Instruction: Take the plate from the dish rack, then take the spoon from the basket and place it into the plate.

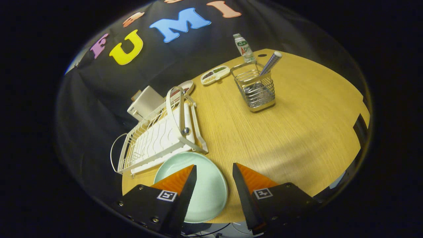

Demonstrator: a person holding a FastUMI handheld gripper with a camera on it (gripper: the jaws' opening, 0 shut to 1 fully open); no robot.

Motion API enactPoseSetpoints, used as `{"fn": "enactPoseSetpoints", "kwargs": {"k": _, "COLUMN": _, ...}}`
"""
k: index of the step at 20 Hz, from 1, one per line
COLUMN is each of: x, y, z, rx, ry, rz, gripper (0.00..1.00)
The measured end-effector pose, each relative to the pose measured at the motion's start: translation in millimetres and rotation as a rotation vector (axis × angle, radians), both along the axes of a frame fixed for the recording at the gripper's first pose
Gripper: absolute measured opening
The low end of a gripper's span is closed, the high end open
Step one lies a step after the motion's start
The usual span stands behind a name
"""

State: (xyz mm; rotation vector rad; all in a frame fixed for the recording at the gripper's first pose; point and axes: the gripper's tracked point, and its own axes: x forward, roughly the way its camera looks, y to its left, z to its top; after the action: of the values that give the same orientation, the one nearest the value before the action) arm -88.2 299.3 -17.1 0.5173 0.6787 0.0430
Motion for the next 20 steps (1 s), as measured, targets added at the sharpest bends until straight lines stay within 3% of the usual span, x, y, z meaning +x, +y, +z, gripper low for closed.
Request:
{"fn": "enactPoseSetpoints", "kwargs": {"k": 6, "x": 33.6, "y": -63.6, "z": 43.6, "rx": -0.068, "ry": -0.153, "rz": -0.152, "gripper": 0.69}}
{"fn": "enactPoseSetpoints", "kwargs": {"k": 20, "x": 88.1, "y": -145.8, "z": 55.4, "rx": -0.126, "ry": -0.23, "rz": -0.366, "gripper": 0.69}}
